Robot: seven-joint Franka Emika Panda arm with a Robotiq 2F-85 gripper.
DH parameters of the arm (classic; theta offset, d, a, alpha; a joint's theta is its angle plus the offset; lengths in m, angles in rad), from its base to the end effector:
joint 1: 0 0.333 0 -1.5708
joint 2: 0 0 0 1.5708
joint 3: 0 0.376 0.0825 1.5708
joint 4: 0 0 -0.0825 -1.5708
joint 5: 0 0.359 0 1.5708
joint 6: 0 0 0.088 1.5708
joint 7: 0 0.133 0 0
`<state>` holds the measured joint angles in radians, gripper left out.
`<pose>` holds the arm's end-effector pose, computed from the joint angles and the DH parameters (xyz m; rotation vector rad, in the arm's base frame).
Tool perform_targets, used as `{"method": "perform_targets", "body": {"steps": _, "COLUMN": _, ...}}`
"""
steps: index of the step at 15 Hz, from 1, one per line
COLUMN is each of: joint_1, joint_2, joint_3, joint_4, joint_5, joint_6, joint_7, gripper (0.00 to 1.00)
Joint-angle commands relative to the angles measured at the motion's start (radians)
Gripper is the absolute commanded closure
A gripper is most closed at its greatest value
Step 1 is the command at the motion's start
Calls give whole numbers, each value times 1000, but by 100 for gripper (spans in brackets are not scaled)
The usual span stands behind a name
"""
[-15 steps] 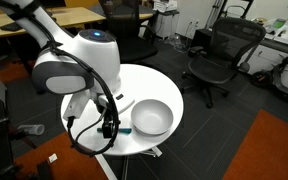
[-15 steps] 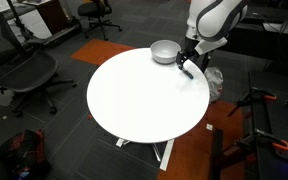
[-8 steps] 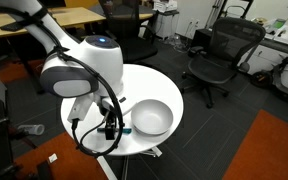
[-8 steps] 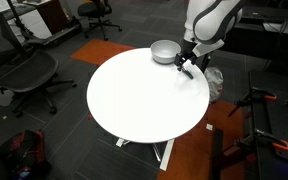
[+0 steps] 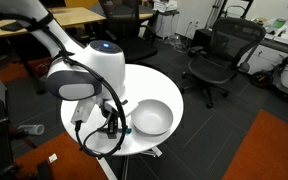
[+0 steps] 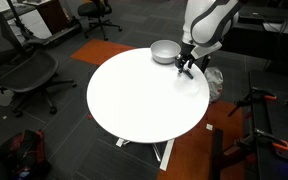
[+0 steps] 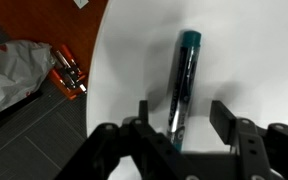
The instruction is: Put the marker in the bowl
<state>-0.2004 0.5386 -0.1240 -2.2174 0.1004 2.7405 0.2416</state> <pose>0.5314 -0.1817 0.1798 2.9581 -0.9829 -0.0155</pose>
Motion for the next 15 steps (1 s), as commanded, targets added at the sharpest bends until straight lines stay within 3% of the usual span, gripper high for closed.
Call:
{"method": "perform_targets", "body": {"steps": 1, "joint_1": 3, "joint_2": 14, "joint_3": 0, "joint_4": 20, "joint_5": 31, "joint_6": 5, "joint_7": -31, "gripper": 66}}
{"method": "perform_targets", "body": {"steps": 6, "joint_1": 4, "joint_2": 15, "joint_3": 0, "joint_4": 21, "joint_5": 30, "joint_6": 5, "joint_7": -31, "gripper": 100}}
{"method": "perform_targets", "body": {"steps": 8, "joint_1": 12, "joint_2": 0, "joint_3": -8, "joint_4": 7, "joint_5": 23, "joint_6": 3, "joint_7": -25, "gripper": 95}}
{"method": "perform_targets", "body": {"steps": 15, "joint_1": 56, "joint_2": -115, "joint_3": -37, "joint_4": -84, "joint_5": -13, "joint_6": -7, "joint_7": -13, "gripper": 95}}
